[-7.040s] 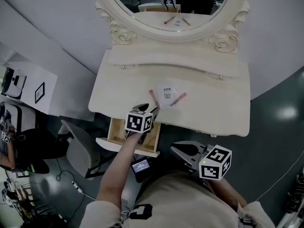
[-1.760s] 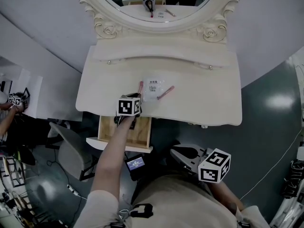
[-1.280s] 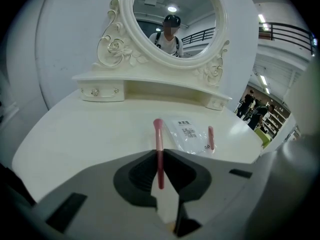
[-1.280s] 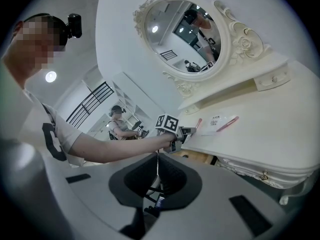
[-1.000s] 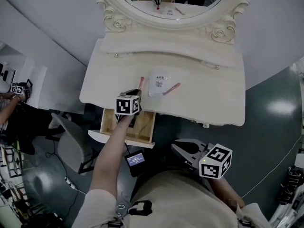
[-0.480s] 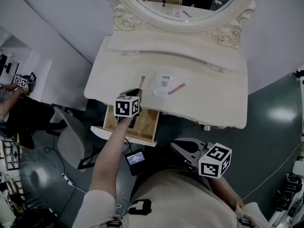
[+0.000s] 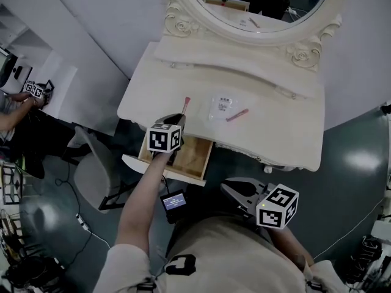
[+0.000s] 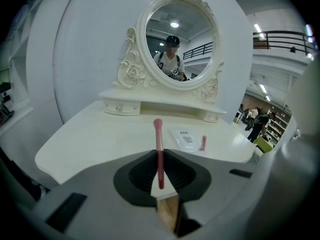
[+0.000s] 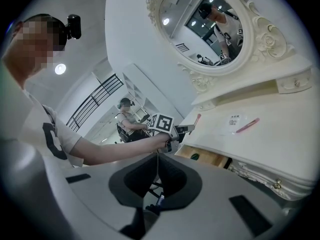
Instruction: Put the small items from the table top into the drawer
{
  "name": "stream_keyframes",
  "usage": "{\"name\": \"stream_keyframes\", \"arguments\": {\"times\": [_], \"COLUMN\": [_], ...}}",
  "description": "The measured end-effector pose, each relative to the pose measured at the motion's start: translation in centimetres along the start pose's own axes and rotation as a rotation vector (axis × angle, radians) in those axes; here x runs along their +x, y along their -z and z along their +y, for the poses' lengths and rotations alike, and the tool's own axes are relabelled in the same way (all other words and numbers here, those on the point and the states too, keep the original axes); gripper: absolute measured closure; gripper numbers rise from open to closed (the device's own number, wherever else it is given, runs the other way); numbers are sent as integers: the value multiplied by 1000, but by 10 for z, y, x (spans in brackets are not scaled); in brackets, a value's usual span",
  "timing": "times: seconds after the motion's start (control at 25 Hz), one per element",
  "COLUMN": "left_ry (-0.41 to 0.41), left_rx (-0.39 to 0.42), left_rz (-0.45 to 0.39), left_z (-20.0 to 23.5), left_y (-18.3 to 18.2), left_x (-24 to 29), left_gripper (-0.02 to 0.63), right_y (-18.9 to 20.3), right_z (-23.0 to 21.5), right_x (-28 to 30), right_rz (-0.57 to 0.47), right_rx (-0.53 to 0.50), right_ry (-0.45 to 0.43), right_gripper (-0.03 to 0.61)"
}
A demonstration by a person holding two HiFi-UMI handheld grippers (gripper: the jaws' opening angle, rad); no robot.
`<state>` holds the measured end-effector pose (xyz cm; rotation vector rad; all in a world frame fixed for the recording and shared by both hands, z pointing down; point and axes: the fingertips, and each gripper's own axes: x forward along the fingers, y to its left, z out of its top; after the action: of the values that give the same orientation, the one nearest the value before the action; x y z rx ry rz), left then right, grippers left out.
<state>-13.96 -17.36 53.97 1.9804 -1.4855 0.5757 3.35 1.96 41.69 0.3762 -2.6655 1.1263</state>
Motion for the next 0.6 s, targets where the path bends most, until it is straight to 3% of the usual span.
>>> {"name": "stream_keyframes", "arguments": {"times": [0.6], "left_ry": [36], "left_rx": [36], "left_rz": [-43], "left_z": [13], "left_y": [0], "left_x": [-41], "left_gripper": [522], "right_y": [0], "right_z": [28], "right_x": [20], "right_rz": [8], "right_rx": [-58], "right_ry": [2], "right_gripper": [549]}}
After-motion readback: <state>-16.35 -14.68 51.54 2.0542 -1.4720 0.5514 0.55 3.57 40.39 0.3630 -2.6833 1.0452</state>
